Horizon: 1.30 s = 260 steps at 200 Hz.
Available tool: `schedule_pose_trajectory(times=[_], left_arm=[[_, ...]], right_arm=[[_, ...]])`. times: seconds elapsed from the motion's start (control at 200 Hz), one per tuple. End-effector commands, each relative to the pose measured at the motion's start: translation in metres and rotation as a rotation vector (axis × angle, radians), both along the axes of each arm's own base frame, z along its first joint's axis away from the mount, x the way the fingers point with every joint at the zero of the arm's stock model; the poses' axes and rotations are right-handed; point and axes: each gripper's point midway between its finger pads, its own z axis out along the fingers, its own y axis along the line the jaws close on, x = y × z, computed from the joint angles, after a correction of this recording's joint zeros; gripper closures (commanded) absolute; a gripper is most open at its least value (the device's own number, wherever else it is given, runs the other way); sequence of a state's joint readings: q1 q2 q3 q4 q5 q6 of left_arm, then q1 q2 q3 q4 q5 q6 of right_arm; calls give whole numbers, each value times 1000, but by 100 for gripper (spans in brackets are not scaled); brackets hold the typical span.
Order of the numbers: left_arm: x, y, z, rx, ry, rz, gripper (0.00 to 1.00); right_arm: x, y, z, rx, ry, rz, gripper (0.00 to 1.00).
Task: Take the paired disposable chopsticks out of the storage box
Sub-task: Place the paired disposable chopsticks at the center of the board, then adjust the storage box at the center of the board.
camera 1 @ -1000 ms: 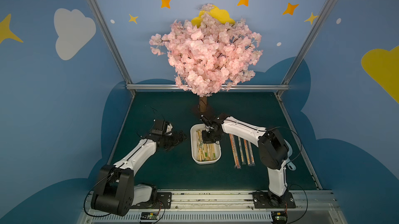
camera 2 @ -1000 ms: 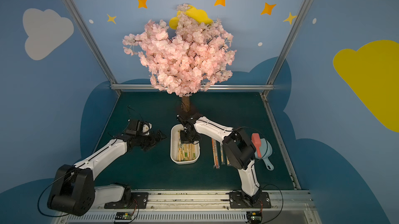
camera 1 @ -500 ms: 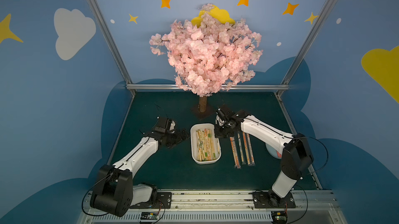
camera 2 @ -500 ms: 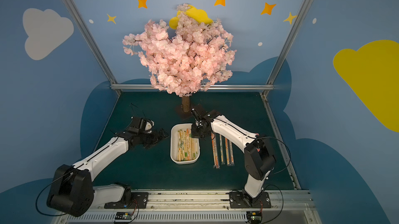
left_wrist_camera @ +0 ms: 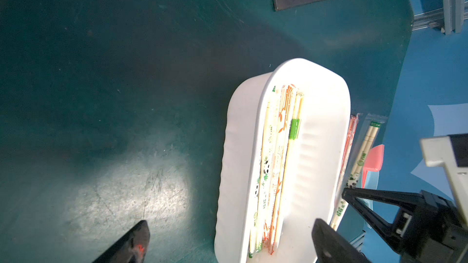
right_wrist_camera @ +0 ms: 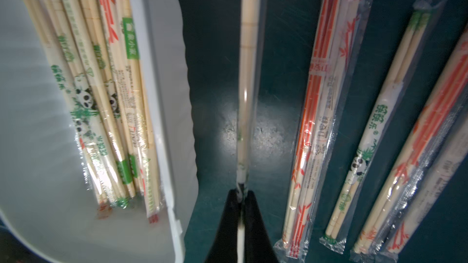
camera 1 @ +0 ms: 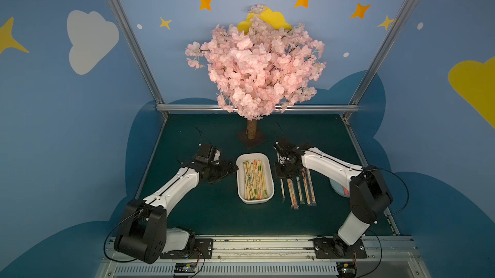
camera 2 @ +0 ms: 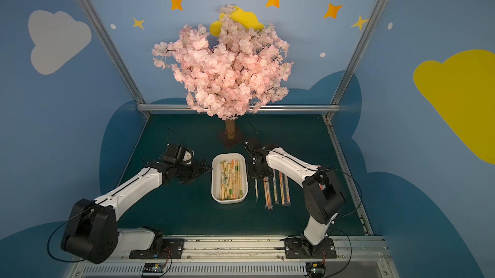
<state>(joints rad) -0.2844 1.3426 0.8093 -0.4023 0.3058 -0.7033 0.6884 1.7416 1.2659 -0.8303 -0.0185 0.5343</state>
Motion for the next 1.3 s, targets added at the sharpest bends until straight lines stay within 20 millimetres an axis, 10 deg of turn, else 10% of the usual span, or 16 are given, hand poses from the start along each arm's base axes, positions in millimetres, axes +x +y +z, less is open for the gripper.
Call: schedule_pose_trajectory(times=[0.0, 0.43, 1.021, 1.296], left_arm=[[4, -8, 7, -33, -15, -23, 0], [-2, -8, 4, -32, 0, 0, 0], [0, -3, -7, 4, -1, 2, 0], [-2, 2, -7, 20, -15, -16, 0]], right_arm=[[-1, -12, -12, -69, 22, 9, 99], [-10, -23, -22, -123, 67, 18, 74], [-14, 49, 5, 12, 35, 76, 72], [-8, 45, 40, 50, -63, 13, 72]])
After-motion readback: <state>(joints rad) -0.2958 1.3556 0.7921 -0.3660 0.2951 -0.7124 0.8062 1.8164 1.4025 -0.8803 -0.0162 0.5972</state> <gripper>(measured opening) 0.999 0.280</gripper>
